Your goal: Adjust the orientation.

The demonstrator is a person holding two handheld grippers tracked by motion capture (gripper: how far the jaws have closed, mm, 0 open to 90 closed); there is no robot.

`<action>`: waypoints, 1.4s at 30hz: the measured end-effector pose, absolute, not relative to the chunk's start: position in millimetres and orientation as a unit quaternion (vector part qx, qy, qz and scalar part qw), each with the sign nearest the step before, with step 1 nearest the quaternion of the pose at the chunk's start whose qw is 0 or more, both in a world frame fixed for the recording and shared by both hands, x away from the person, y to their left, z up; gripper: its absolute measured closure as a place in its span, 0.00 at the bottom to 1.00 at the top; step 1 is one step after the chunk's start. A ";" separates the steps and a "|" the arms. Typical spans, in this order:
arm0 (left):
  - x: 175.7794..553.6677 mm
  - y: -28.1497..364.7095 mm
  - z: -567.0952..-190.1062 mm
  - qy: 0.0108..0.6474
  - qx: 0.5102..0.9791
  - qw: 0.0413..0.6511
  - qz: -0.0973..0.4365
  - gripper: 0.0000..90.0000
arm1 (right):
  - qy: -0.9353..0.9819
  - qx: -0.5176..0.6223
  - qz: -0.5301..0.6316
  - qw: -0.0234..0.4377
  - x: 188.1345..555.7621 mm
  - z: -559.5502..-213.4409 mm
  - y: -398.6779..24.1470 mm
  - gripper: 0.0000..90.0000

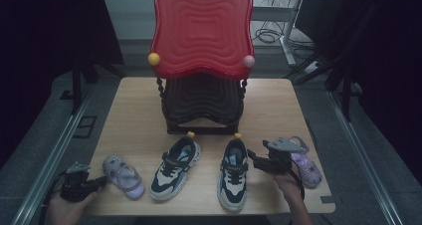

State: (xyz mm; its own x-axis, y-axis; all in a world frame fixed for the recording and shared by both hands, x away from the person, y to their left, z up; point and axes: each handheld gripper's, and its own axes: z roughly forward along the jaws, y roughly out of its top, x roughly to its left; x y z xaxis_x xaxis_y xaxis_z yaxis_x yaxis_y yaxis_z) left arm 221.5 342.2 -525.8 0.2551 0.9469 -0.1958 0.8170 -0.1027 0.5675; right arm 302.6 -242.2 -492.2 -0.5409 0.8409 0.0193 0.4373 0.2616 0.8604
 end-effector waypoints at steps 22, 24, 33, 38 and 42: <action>268.5 350.9 -517.2 0.571 0.761 0.297 0.085 1.00 | 0.763 0.422 0.434 0.227 303.7 -495.1 -241.1 0.32; 274.9 350.1 -514.7 0.568 0.762 0.298 0.085 1.00 | 0.763 0.422 0.434 0.227 304.0 -495.4 -241.3 0.32; 286.2 348.6 -516.5 0.560 0.768 0.301 0.078 1.00 | 0.763 0.423 0.432 0.227 304.0 -495.8 -241.0 0.32; 292.8 344.6 -513.9 0.550 0.775 0.302 0.078 1.00 | 0.764 0.423 0.431 0.228 304.1 -496.5 -240.5 0.32; 297.1 342.1 -512.2 0.544 0.780 0.298 0.080 1.00 | 0.764 0.423 0.431 0.227 304.2 -496.6 -240.7 0.32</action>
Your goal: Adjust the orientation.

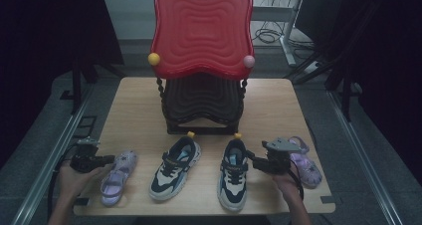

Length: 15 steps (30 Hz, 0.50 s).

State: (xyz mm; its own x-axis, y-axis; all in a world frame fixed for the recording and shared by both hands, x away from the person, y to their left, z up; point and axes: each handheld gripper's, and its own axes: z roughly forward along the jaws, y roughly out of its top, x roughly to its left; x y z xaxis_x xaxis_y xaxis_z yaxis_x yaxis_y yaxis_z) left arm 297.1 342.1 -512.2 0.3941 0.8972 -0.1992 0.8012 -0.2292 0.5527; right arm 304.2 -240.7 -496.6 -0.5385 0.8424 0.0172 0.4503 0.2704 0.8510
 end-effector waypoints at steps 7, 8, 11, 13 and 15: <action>304.2 338.0 -511.5 0.538 0.786 0.294 0.078 1.00 | 0.763 0.428 0.429 0.227 304.3 -497.0 -240.2 0.32; 305.5 337.6 -511.7 0.538 0.786 0.295 0.078 1.00 | 0.763 0.427 0.428 0.227 304.3 -497.0 -240.1 0.32; 308.6 336.7 -511.9 0.534 0.788 0.296 0.078 1.00 | 0.763 0.427 0.428 0.228 304.1 -497.1 -239.9 0.32; 309.5 336.9 -512.4 0.533 0.788 0.298 0.079 0.99 | 0.763 0.428 0.428 0.228 304.2 -497.2 -240.0 0.32; 311.0 339.1 -513.0 0.530 0.787 0.306 0.078 0.99 | 0.763 0.428 0.428 0.228 304.2 -497.2 -240.0 0.32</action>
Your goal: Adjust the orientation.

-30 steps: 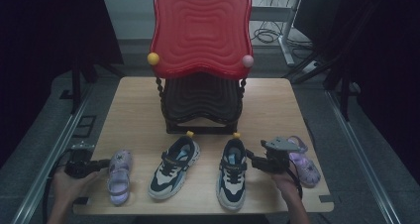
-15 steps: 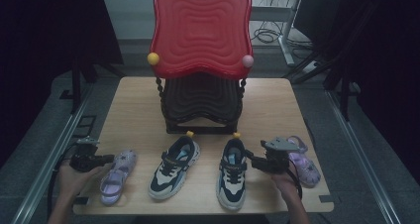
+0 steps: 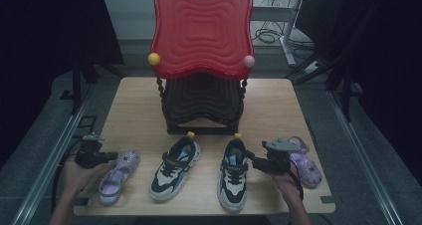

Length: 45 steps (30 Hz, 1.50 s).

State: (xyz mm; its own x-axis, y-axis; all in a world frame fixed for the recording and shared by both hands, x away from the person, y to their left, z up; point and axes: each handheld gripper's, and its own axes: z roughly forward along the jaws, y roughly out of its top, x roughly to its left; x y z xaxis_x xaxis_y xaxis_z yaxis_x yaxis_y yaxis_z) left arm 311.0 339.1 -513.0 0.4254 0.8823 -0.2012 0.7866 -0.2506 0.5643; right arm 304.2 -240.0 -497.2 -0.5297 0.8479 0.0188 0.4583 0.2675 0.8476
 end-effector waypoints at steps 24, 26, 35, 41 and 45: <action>254.4 263.5 -429.9 0.482 0.762 0.410 0.140 0.46 | 0.744 0.433 0.470 0.195 300.6 -485.8 -247.8 0.37; 252.5 260.3 -430.4 0.482 0.762 0.409 0.140 0.46 | 0.744 0.431 0.471 0.196 300.2 -485.5 -248.6 0.37; 247.9 249.5 -436.5 0.467 0.778 0.398 0.136 0.44 | 0.756 0.425 0.455 0.201 300.5 -485.7 -245.0 0.37; 246.3 250.5 -438.4 0.457 0.778 0.412 0.125 0.43 | 0.767 0.421 0.447 0.188 302.5 -484.8 -244.9 0.41; 245.3 253.0 -439.8 0.462 0.770 0.423 0.124 0.44 | 0.766 0.415 0.460 0.170 302.7 -478.7 -250.9 0.51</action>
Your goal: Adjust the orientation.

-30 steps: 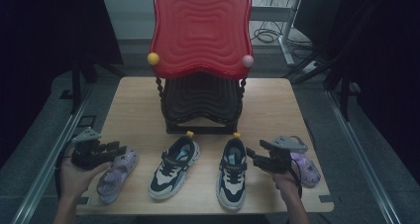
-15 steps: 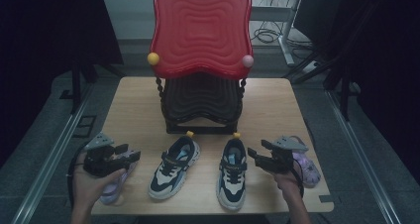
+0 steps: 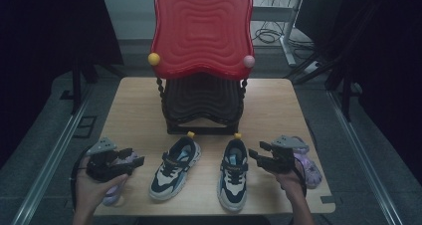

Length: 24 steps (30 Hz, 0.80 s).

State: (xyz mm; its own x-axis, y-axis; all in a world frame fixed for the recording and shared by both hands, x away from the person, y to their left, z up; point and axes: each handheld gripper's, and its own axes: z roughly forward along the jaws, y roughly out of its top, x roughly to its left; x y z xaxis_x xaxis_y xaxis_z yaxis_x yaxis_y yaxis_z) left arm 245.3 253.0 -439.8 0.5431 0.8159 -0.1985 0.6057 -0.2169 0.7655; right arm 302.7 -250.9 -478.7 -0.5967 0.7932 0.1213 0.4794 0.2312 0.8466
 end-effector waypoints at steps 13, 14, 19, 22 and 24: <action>245.3 238.4 -442.9 0.451 0.786 0.400 0.135 0.43 | 0.783 0.399 0.440 0.184 272.8 -452.3 -304.7 0.97; 244.9 238.1 -442.2 0.450 0.787 0.399 0.136 0.43 | 0.783 0.398 0.440 0.186 269.6 -452.5 -310.2 0.98; 244.5 236.2 -443.0 0.447 0.789 0.399 0.136 0.43 | 0.780 0.406 0.436 0.191 259.9 -454.1 -331.1 0.99; 244.8 234.7 -444.4 0.446 0.790 0.398 0.134 0.43 | 0.779 0.409 0.434 0.191 259.0 -456.9 -336.6 1.00; 244.2 233.9 -444.4 0.445 0.791 0.397 0.135 0.43 | 0.781 0.410 0.433 0.189 258.8 -459.0 -337.9 1.00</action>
